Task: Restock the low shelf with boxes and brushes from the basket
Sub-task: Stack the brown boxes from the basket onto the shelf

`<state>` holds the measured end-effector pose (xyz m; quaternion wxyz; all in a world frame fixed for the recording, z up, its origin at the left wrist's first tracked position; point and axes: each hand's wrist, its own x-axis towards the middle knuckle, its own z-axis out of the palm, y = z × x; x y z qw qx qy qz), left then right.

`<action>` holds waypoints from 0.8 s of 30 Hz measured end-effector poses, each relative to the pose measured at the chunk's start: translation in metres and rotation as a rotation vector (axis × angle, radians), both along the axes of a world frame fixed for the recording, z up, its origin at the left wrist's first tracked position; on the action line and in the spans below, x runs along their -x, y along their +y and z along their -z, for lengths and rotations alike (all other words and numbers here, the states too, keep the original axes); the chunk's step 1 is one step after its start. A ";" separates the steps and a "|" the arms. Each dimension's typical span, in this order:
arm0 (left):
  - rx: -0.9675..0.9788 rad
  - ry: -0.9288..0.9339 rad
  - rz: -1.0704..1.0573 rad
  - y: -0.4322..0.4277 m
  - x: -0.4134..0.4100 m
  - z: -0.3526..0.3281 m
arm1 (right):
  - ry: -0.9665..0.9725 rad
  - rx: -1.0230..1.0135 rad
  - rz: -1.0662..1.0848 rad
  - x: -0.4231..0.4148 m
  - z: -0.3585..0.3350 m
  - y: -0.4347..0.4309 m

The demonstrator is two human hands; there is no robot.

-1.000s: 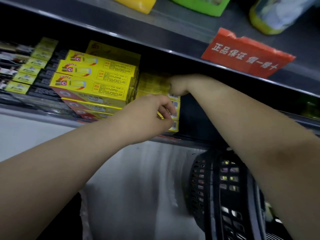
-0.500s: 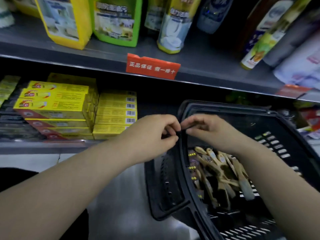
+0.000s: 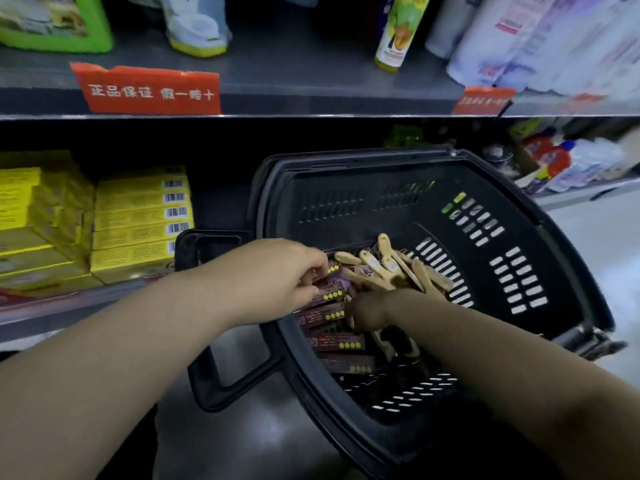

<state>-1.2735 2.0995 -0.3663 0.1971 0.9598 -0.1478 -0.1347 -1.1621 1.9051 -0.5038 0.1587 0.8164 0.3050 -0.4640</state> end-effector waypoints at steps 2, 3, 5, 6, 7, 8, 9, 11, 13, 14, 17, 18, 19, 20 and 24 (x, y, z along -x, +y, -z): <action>-0.011 -0.012 0.041 -0.008 -0.009 0.003 | -0.002 0.061 -0.018 -0.001 0.024 0.006; -0.001 -0.020 0.048 -0.010 -0.013 0.005 | 0.002 0.077 -0.044 -0.001 0.038 0.008; -0.007 -0.025 0.049 -0.011 -0.018 0.011 | 0.021 0.103 -0.106 0.002 0.061 0.013; -0.032 -0.020 0.054 -0.010 -0.020 0.014 | 0.042 0.094 -0.099 0.004 0.071 0.016; -0.058 -0.009 0.060 -0.010 -0.021 0.017 | 0.056 0.072 -0.090 0.007 0.079 0.017; -0.076 0.001 0.065 -0.009 -0.022 0.019 | 0.038 0.011 -0.096 0.008 0.087 0.017; -0.085 0.008 0.068 -0.009 -0.024 0.020 | 0.012 -0.046 -0.096 0.008 0.091 0.018; -0.089 0.031 0.066 -0.008 -0.027 0.018 | 0.007 -0.072 -0.106 0.004 0.098 0.014; -0.081 0.074 0.059 -0.009 -0.028 0.015 | 0.073 -0.068 -0.116 -0.001 0.096 0.009; -0.081 0.090 0.056 -0.009 -0.028 0.014 | 0.078 -0.076 -0.124 -0.002 0.093 0.008; -0.097 0.096 0.049 -0.014 -0.028 0.012 | -0.058 -0.102 -0.254 -0.001 0.098 0.003; -0.111 0.090 0.048 -0.017 -0.028 0.013 | -0.109 -0.143 -0.318 0.002 0.098 0.007; -0.122 0.086 0.045 -0.020 -0.027 0.013 | -0.140 -0.178 -0.319 0.005 0.097 0.008; -0.122 0.080 0.036 -0.022 -0.027 0.014 | -0.147 -0.201 -0.297 0.005 0.093 0.009; 0.080 0.082 -0.111 -0.026 -0.030 0.016 | -0.028 -0.181 -0.186 -0.019 0.019 0.013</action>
